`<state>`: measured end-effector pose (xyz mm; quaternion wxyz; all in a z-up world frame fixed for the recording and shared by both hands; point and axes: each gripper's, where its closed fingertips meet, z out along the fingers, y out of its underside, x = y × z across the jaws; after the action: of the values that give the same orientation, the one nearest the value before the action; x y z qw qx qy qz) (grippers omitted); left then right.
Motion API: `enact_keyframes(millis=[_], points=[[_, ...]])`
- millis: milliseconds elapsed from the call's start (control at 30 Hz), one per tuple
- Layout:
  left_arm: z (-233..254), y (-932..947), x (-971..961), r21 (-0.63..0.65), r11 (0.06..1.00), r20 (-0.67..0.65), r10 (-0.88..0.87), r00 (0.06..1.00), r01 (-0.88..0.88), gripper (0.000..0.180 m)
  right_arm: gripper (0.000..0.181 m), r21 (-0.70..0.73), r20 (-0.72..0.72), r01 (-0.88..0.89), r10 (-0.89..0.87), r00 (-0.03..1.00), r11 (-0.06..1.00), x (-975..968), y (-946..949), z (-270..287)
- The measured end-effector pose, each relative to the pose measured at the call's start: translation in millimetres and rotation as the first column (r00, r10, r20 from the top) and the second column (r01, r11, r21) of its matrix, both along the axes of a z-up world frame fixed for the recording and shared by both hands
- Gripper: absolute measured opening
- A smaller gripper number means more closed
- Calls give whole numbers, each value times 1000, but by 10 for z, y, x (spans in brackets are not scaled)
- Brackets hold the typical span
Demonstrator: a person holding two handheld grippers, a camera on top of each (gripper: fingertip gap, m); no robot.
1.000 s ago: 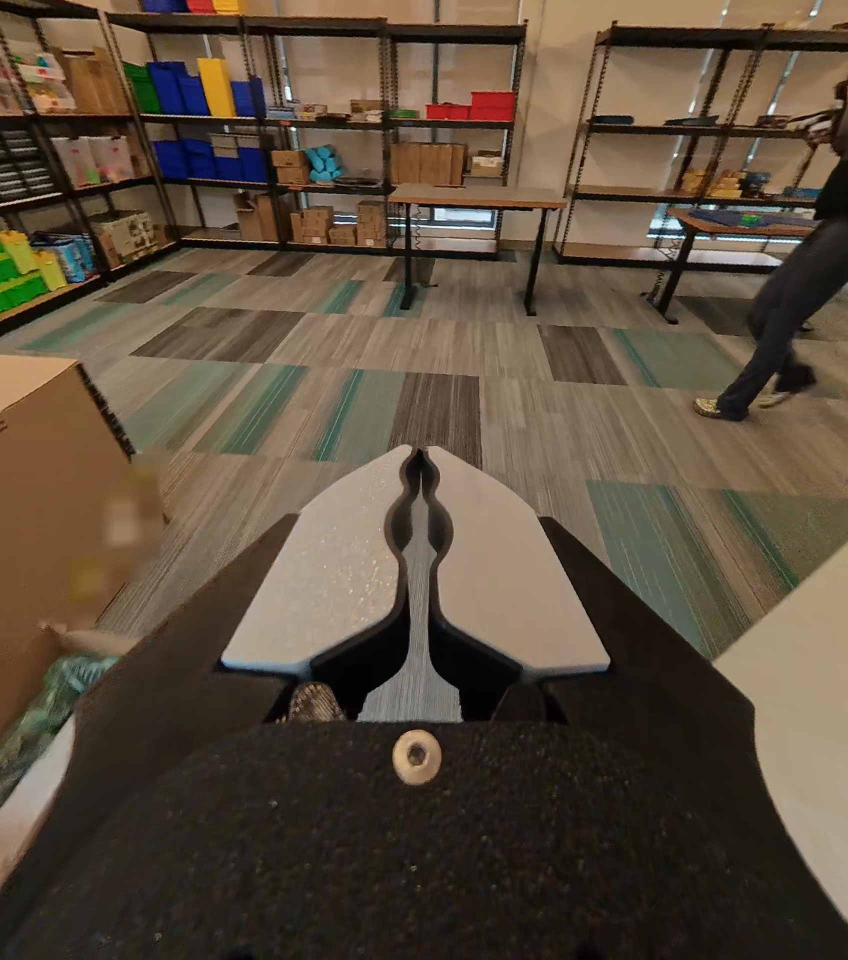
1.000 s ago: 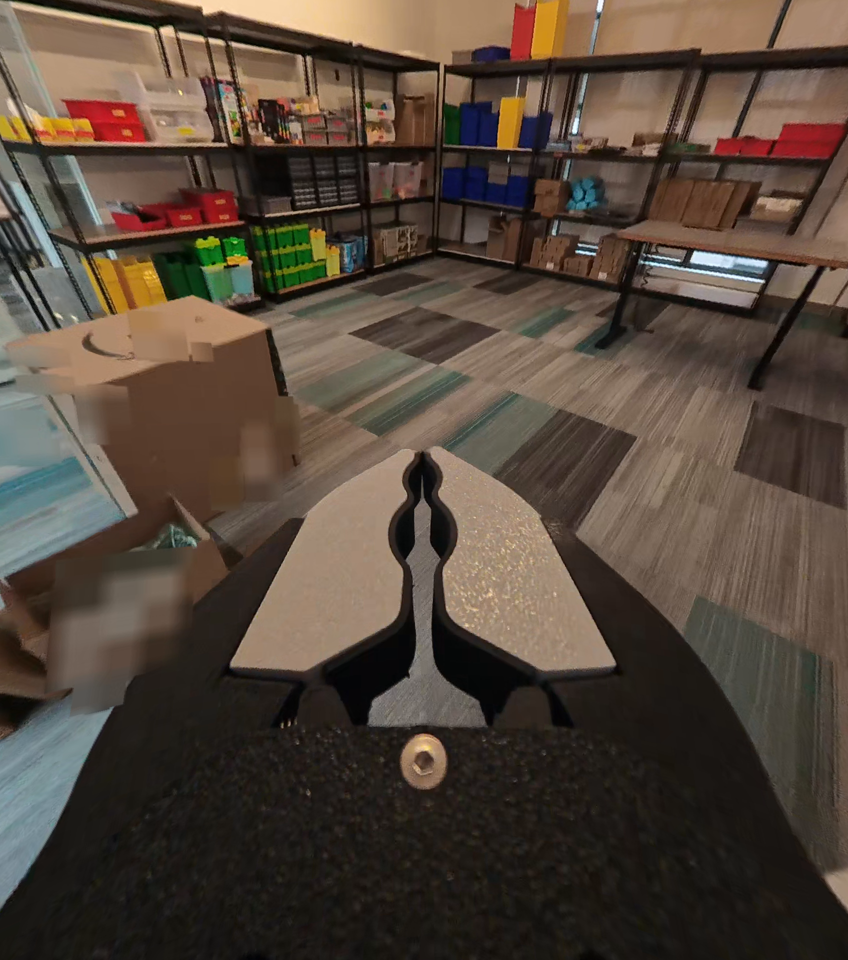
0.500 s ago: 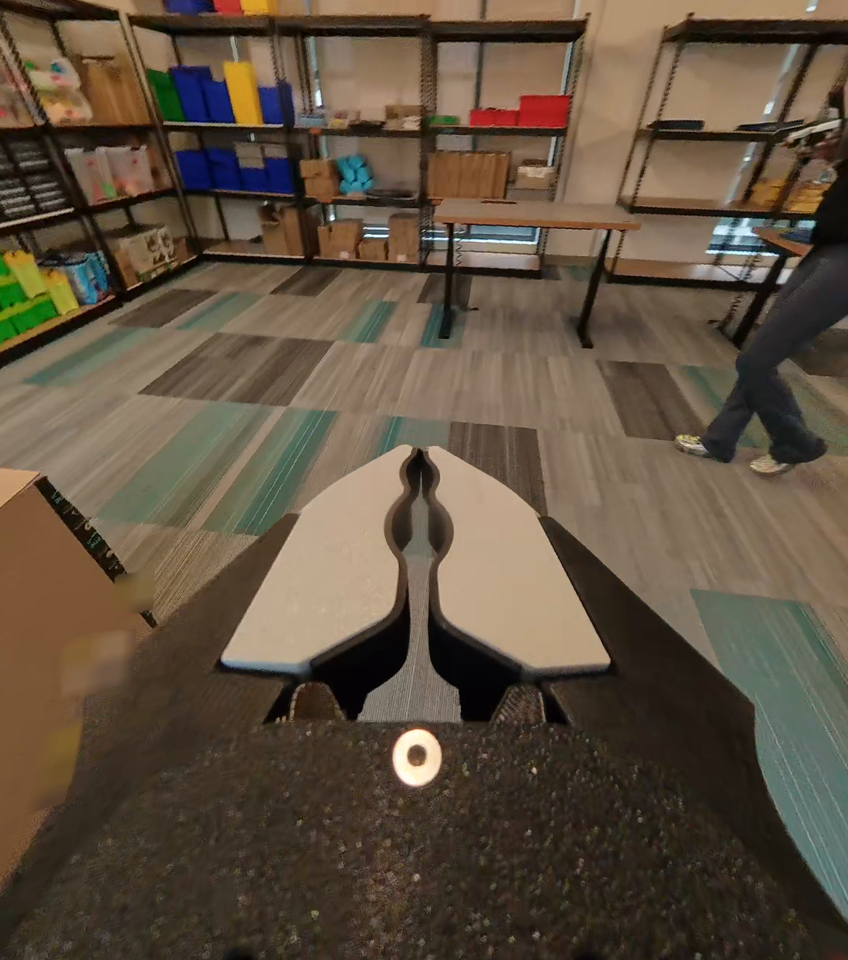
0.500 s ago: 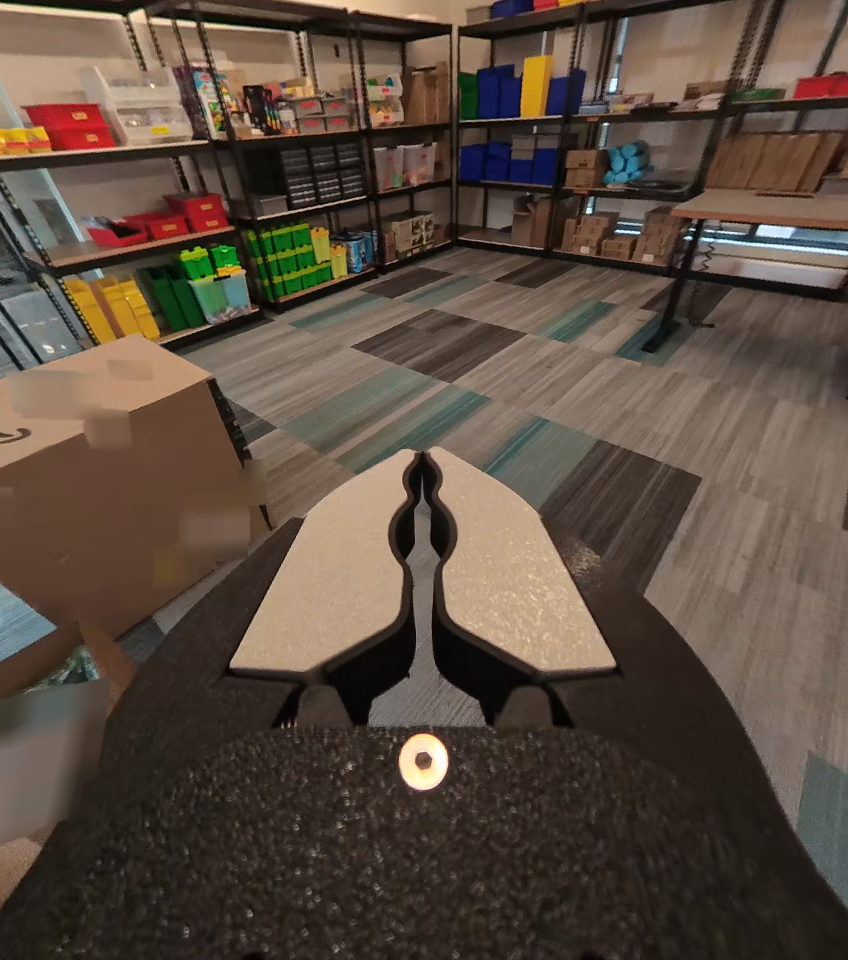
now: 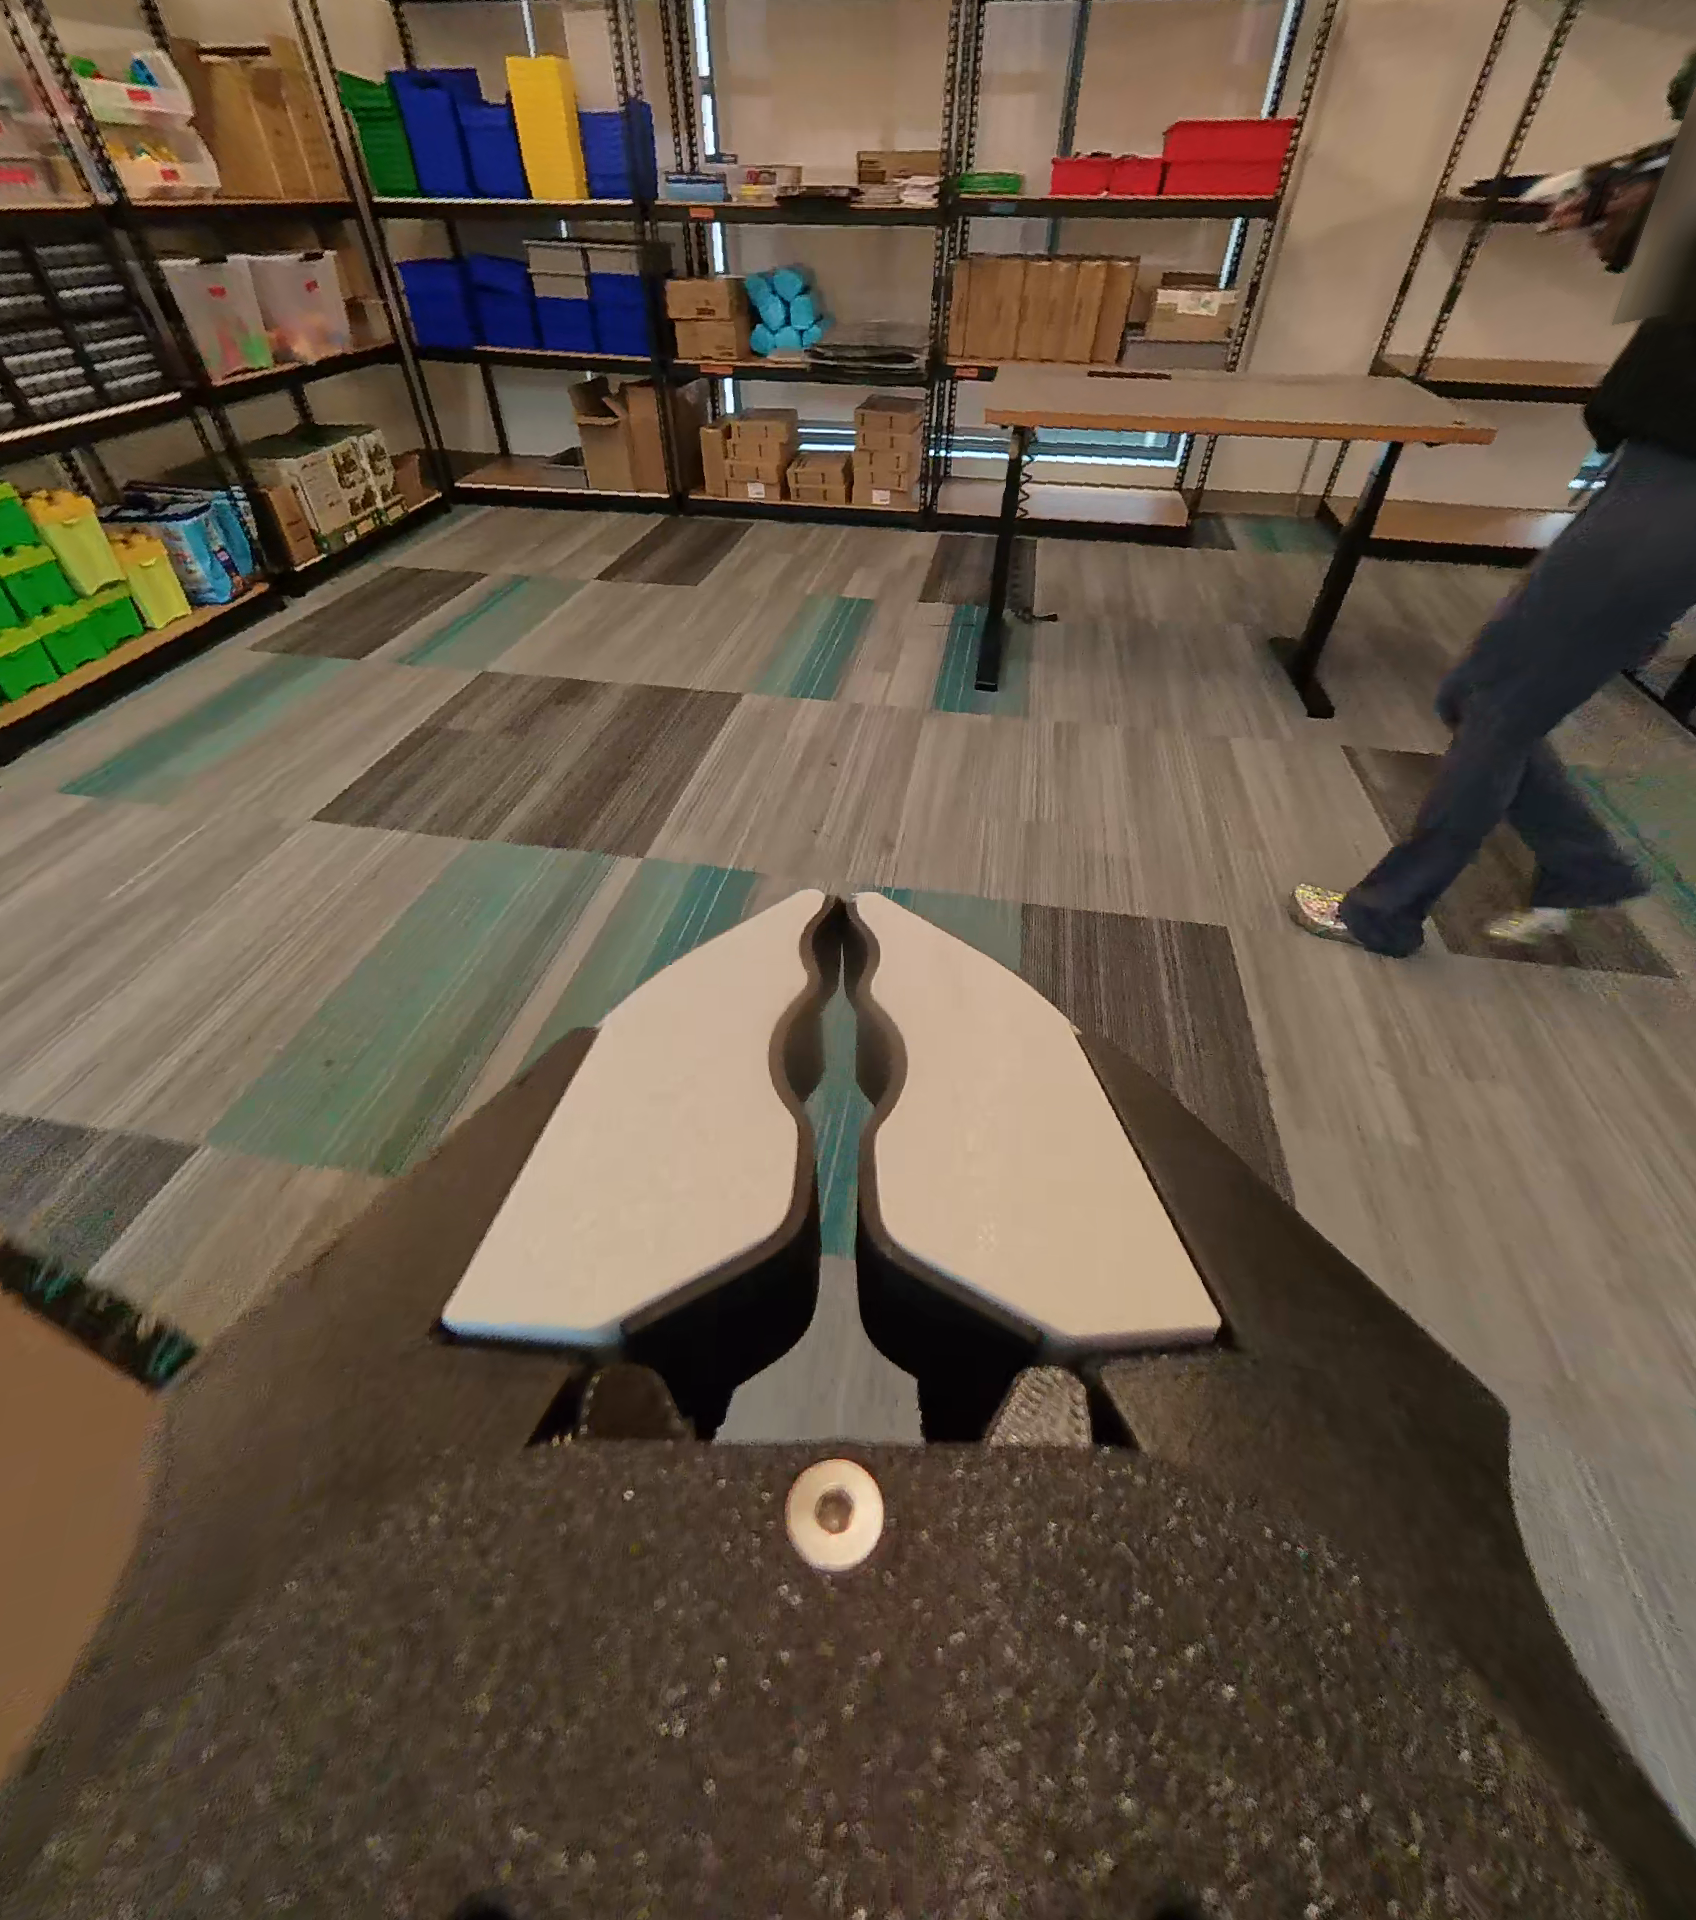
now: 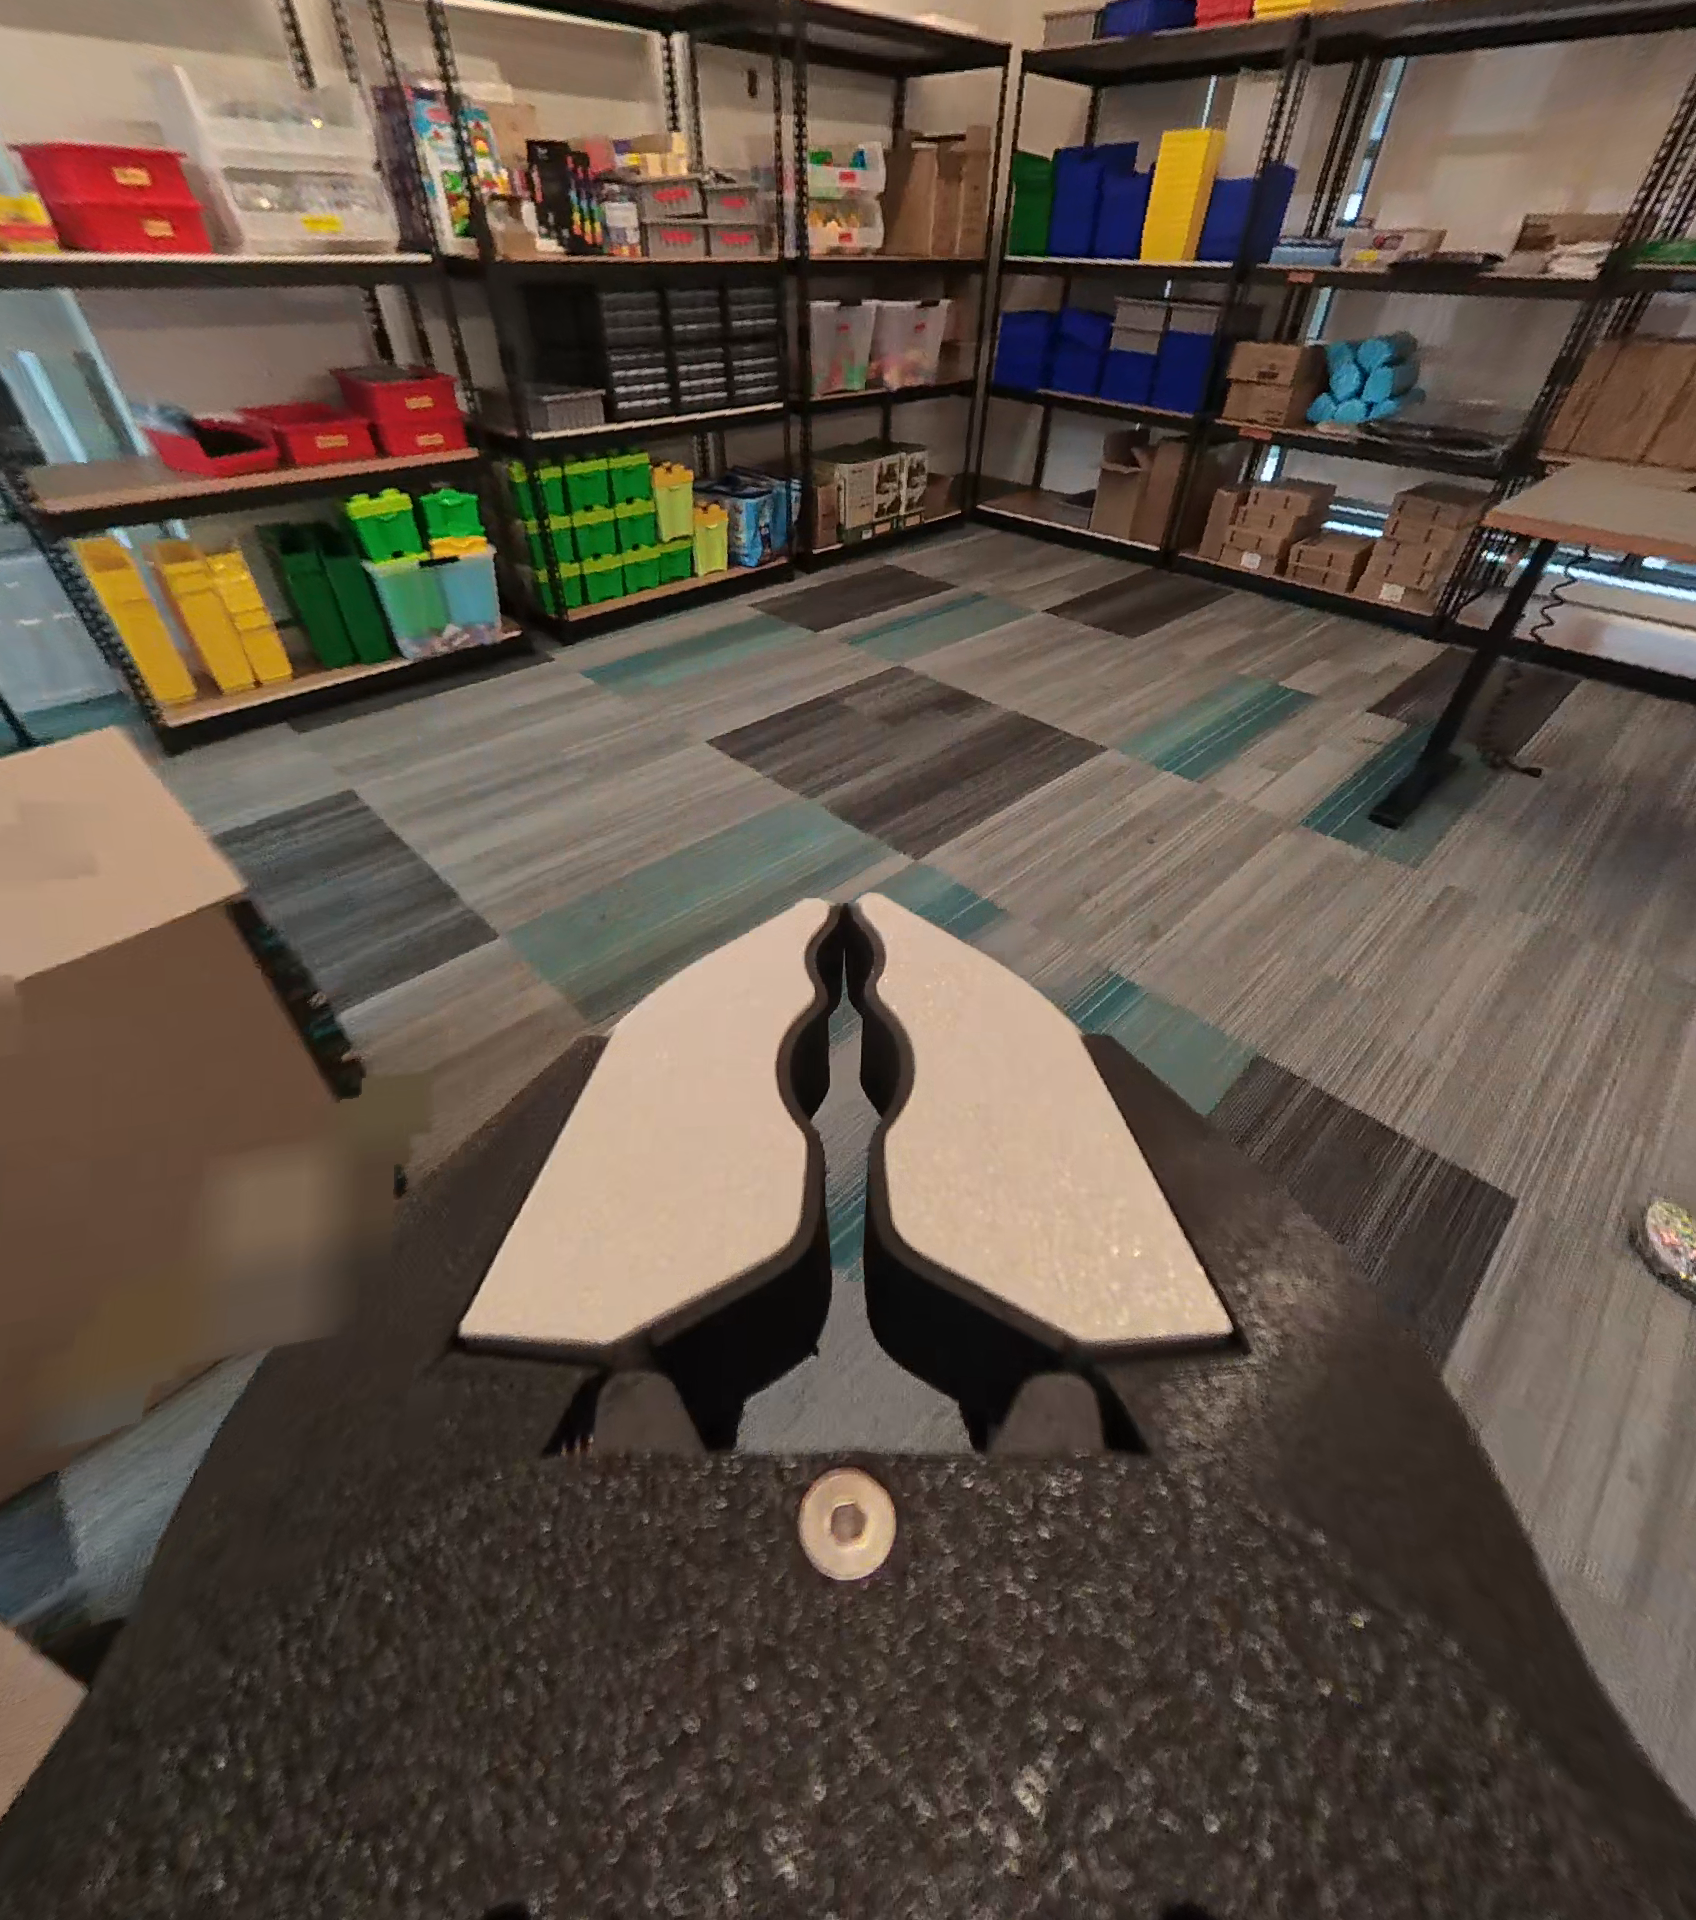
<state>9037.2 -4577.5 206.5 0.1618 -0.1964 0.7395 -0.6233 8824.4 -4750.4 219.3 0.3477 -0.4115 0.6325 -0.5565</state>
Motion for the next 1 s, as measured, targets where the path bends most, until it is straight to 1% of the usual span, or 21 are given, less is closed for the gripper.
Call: enact_keyframes(millis=[100, 267, 367, 433, 533, 633, 700, 800, 867, 1000], points=[[138, -746, 663, -28, 994, -33, -108, 994, 107, 0, 0, 2, 4, 42, -42, 999, 999, 732, -588, 157], [658, -2012, 1673, -84, 969, 60, -229, 972, 233, 0, 0, 41, -7, 45, -44, 999, 998, 1733, -1433, 277], [848, -2677, 2175, -142, 955, 56, -253, 966, 259, 0, 0, 98, -5, 41, -41, 999, 994, 2299, -1959, 192], [787, -3079, 2541, -149, 959, 48, -235, 971, 240, 0, 0, 121, -14, 40, -39, 999, 992, 2636, -2298, 66], [515, -3583, 3127, -128, 975, 26, -181, 983, 183, 0, 0, 119, -5, 26, -26, 1000, 993, 3249, -2968, -80], [283, -4040, 3799, -76, 991, -6, -110, 994, 109, 0, 0, 62, -2, -19, 20, 1000, 998, 3980, -3700, -101], [309, -4332, 4259, -52, 996, -16, -67, 998, 66, 0, 0, 49, 4, -75, 75, 997, 996, 4495, -4082, -5], [509, -4712, 4944, -65, 998, 27, -7, 1000, 9, 0, 0, -15, 9, -190, 190, 982, 982, 5374, -4631, 236], [574, -4935, 5419, -81, 996, 33, 47, 998, -44, 0, 0, -41, 15, -252, 252, 968, 967, 5959, -4960, 417], [503, -5359, 6351, -98, 986, 2, 135, 991, -134, 0, 0, -18, 74, -324, 324, 943, 946, 7033, -5559, 635]])
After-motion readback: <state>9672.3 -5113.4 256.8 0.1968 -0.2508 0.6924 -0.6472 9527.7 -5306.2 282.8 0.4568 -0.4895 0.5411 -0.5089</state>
